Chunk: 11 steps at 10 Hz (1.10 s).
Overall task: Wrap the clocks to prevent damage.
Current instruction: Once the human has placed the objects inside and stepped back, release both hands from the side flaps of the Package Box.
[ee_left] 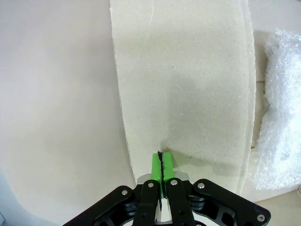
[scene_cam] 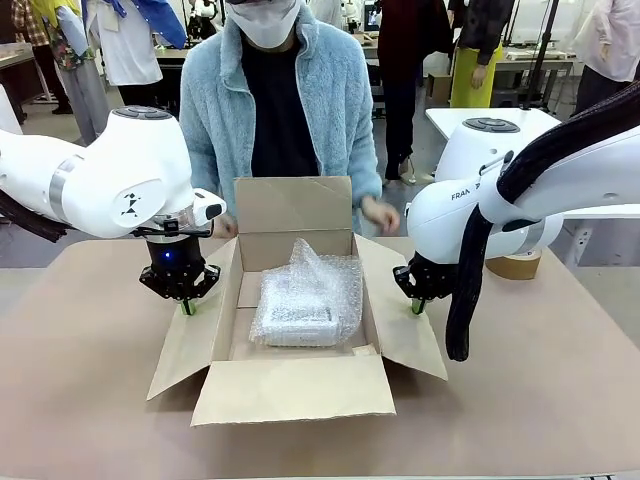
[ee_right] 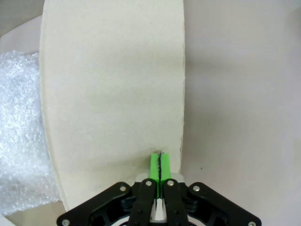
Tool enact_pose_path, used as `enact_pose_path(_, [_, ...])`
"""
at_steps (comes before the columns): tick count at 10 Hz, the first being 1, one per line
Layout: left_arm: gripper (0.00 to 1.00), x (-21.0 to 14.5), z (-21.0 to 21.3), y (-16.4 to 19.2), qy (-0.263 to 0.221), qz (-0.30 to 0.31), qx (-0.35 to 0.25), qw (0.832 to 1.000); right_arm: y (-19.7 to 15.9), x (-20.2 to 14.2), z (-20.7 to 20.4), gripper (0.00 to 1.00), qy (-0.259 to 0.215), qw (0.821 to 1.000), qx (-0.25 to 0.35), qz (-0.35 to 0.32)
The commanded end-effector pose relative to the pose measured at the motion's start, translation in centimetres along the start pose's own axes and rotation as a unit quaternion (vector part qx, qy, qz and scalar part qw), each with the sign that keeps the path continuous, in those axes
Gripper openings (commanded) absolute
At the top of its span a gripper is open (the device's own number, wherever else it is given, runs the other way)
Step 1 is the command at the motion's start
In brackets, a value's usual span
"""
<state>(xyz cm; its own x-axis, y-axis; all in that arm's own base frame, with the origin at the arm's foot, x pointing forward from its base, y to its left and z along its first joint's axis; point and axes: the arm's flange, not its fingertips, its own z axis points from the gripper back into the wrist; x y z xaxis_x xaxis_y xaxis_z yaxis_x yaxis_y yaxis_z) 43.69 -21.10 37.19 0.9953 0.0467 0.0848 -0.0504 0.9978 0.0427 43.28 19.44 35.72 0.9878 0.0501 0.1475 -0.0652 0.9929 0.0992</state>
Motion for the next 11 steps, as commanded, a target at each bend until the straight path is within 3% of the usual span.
enact_pose_path(1, [0.00, 0.0, -0.1, -0.1, 0.000, -0.003, 0.002, 1.000, 0.0, -0.1, -0.1, 0.01, 0.003, 1.000, -0.001, 0.001])
enact_pose_path(2, [0.00, 0.0, 0.0, 0.0, 0.000, 0.000, 0.000, 1.000, 0.0, 0.0, 0.0, 0.01, 0.000, 1.000, 0.000, 0.000])
enact_pose_path(3, [0.00, 0.9, 3.6, 1.9, 0.015, -0.060, 0.009, 0.998, -0.2, -0.7, 4.2, 0.01, -0.018, 0.999, -0.005, 0.035])
enact_pose_path(4, [0.00, 0.5, 6.2, 4.1, 0.013, -0.086, 0.018, 0.996, -1.5, -1.7, 8.0, 0.01, 0.004, 0.997, -0.021, 0.080])
enact_pose_path(6, [0.00, -0.4, 10.5, 9.0, 0.019, -0.185, 0.029, 0.982, -4.8, -2.5, 12.9, 0.01, 0.021, 0.992, -0.078, 0.101])
enact_pose_path(8, [0.00, -1.7, 13.4, 12.7, -0.026, -0.273, 0.026, 0.961, -7.6, -3.8, 16.6, 0.01, 0.049, 0.983, -0.106, 0.144])
enact_pose_path(9, [0.00, -2.0, 14.1, 14.6, -0.048, -0.296, 0.027, 0.954, -8.5, -4.5, 17.6, 0.01, 0.051, 0.977, -0.121, 0.167])
enact_pose_path(10, [0.00, -2.1, 14.4, 15.8, -0.061, -0.264, 0.009, 0.962, -9.2, -4.3, 17.8, 0.01, 0.053, 0.982, -0.125, 0.134])
enact_pose_path(11, [0.00, -1.4, 14.9, 13.2, -0.020, -0.269, 0.026, 0.962, -8.2, -4.7, 17.6, 0.01, 0.049, 0.984, -0.105, 0.134])
